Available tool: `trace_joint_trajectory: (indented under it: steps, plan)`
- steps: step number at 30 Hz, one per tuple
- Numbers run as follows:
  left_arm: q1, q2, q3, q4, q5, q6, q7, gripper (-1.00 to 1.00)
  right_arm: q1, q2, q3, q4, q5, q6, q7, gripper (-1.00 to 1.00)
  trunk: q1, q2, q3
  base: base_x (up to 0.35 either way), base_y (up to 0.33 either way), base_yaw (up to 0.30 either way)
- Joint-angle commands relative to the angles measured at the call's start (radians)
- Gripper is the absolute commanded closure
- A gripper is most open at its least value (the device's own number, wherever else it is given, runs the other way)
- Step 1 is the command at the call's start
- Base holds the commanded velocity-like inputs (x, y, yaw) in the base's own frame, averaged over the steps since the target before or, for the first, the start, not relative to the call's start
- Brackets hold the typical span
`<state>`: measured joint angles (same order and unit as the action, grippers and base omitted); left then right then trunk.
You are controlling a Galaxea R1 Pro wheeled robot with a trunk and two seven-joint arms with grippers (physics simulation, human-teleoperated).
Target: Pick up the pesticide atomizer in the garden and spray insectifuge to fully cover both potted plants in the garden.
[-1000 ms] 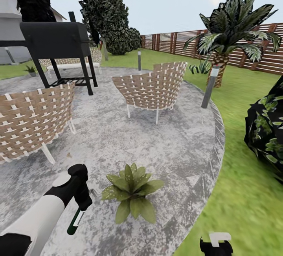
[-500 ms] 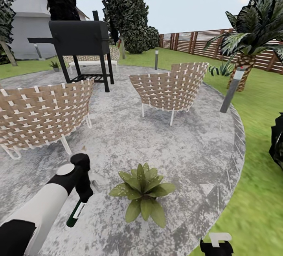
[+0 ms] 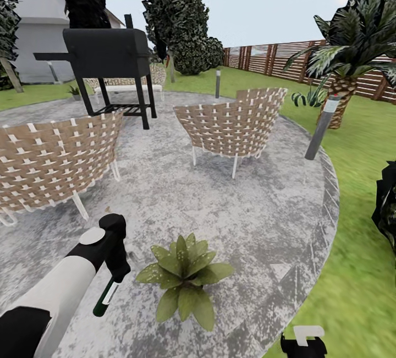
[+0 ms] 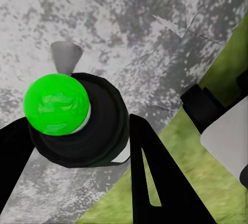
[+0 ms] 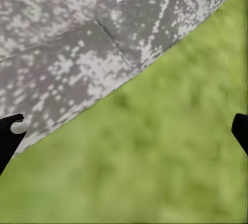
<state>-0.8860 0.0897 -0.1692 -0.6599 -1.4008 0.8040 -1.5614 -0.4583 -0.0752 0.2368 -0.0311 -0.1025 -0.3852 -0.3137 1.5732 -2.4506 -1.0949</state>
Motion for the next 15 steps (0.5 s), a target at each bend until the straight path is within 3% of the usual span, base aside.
trace_joint_trajectory:
  steps: [1,7,15]
  plan:
    - [-0.001,0.001,-0.004,-0.001,-0.007,0.011,-0.009,1.0,0.0,0.0,0.009,0.0,-0.01,-0.003,-0.001,-1.0,0.0,0.0,-0.001,0.071,-0.264,0.0]
    - [-0.001,0.001,-0.004,-0.001,-0.007,0.011,-0.009,1.0,0.0,0.0,0.009,0.0,-0.01,-0.003,-0.001,-1.0,0.0,0.0,-0.001,0.01,-0.27,0.052]
    - [-0.004,-0.001,-0.005,-0.002,-0.007,0.011,-0.009,1.0,0.0,0.0,0.009,0.0,-0.011,-0.003,-0.001,-1.0,0.0,0.0,-0.001,-0.001,-0.273,0.258]
